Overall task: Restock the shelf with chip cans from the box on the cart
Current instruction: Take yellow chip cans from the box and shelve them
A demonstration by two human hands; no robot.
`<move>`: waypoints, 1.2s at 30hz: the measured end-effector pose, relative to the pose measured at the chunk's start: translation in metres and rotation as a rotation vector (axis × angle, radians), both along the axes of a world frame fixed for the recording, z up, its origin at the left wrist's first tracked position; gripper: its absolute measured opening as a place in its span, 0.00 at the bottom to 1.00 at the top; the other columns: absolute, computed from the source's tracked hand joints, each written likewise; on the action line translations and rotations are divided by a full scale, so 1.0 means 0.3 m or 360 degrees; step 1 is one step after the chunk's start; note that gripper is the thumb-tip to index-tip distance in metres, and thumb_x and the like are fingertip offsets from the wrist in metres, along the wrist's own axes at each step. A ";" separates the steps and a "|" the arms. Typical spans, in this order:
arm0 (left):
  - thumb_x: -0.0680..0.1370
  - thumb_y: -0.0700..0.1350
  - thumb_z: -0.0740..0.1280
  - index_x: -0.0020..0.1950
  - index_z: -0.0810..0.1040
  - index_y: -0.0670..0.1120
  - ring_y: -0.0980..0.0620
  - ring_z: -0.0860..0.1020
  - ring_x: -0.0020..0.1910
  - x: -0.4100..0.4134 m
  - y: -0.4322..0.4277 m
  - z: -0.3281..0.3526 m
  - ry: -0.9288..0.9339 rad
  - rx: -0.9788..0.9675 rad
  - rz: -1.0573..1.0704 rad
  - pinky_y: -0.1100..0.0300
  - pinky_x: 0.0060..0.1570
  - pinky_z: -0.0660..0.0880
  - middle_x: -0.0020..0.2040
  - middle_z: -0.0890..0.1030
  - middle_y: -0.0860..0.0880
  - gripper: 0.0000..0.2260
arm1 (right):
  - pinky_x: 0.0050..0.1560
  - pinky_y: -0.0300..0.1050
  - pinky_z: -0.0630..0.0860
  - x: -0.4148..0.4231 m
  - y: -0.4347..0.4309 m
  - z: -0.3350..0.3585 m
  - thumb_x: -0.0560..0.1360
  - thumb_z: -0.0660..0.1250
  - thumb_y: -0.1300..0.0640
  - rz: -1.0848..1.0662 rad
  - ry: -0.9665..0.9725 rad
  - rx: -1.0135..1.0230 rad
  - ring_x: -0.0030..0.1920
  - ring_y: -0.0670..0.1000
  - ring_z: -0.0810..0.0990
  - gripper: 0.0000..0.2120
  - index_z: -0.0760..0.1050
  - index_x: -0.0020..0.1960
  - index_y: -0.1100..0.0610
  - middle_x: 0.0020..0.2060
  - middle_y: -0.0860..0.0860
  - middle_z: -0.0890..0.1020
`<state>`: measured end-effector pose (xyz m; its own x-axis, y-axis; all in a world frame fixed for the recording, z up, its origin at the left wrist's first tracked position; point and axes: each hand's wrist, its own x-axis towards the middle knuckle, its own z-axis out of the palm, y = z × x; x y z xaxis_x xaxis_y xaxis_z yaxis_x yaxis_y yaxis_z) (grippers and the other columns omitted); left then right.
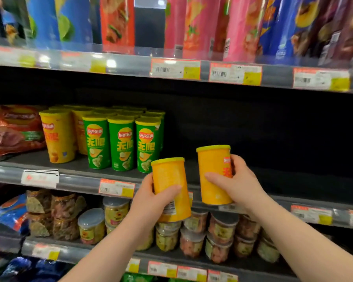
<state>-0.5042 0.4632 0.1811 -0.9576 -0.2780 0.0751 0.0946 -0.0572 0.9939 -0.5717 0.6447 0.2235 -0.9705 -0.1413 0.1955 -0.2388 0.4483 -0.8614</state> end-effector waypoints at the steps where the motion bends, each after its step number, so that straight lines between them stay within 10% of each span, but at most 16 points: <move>1: 0.73 0.47 0.71 0.51 0.69 0.60 0.56 0.80 0.47 -0.021 -0.023 0.004 0.0017 -0.0010 0.0009 0.60 0.39 0.75 0.51 0.79 0.55 0.14 | 0.49 0.47 0.74 -0.031 -0.021 0.011 0.69 0.74 0.47 -0.0013 0.0014 0.0005 0.54 0.50 0.74 0.38 0.59 0.72 0.50 0.59 0.48 0.72; 27: 0.50 0.61 0.74 0.57 0.73 0.59 0.50 0.81 0.51 -0.215 -0.191 0.004 0.0052 0.0046 0.0238 0.50 0.47 0.78 0.53 0.82 0.52 0.36 | 0.56 0.44 0.71 -0.614 -0.303 -0.051 0.71 0.72 0.57 0.0305 -0.0235 0.0380 0.65 0.55 0.71 0.42 0.48 0.75 0.55 0.65 0.56 0.68; 36: 0.49 0.62 0.75 0.59 0.73 0.57 0.50 0.81 0.51 -0.212 -0.156 -0.015 0.0063 0.0079 0.0428 0.47 0.50 0.78 0.51 0.83 0.52 0.39 | 0.54 0.42 0.70 -0.668 -0.325 -0.075 0.69 0.75 0.58 0.0451 -0.0121 0.0346 0.64 0.55 0.72 0.36 0.60 0.71 0.58 0.65 0.56 0.72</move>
<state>-0.5679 0.4164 0.1766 -0.8455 -0.5261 0.0911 0.1519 -0.0734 0.9857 -0.7721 0.5473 0.2009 -0.8975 -0.4368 0.0603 -0.3188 0.5483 -0.7732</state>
